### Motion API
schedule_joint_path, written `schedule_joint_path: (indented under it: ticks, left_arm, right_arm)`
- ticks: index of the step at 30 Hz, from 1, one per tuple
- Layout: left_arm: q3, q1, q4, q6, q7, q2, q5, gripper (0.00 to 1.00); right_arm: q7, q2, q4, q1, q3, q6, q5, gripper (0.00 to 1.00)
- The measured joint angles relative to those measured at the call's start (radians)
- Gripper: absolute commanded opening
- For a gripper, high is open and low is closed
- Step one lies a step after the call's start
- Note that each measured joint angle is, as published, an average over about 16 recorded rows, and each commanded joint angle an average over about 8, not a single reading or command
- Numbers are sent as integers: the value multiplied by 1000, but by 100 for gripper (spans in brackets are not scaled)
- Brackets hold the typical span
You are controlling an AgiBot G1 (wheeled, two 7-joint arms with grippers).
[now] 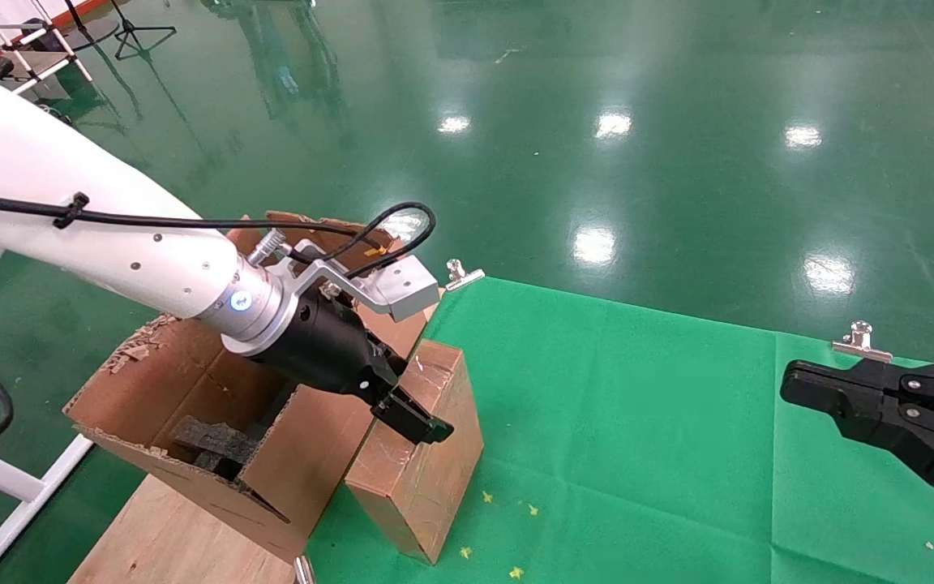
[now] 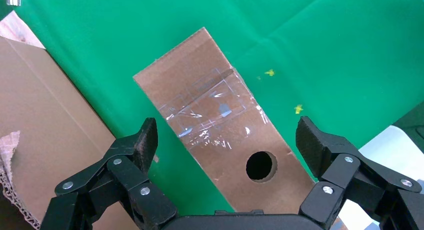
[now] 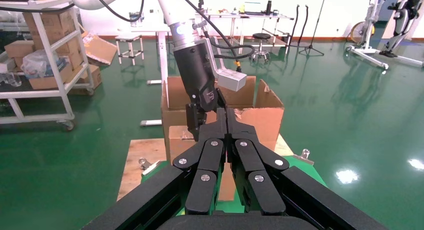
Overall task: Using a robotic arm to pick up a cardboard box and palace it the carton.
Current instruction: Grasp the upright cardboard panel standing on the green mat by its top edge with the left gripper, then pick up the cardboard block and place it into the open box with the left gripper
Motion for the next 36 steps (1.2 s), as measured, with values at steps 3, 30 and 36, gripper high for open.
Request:
schedule_joint_path:
  ticks: [3,30,36]
  left_arm:
    - [2,0,0,-1,1,0,0,20]
    - [-4,1,3,-1,2,0,-2,0]
    - [-8,-7,17,-5,19,-2,-2,0]
  right_arm:
    - [0,0,0,0,0,0,0,100]
    - [0,0,0,0,0,0,0,100]
    - [0,0,0,0,0,0,0,100]
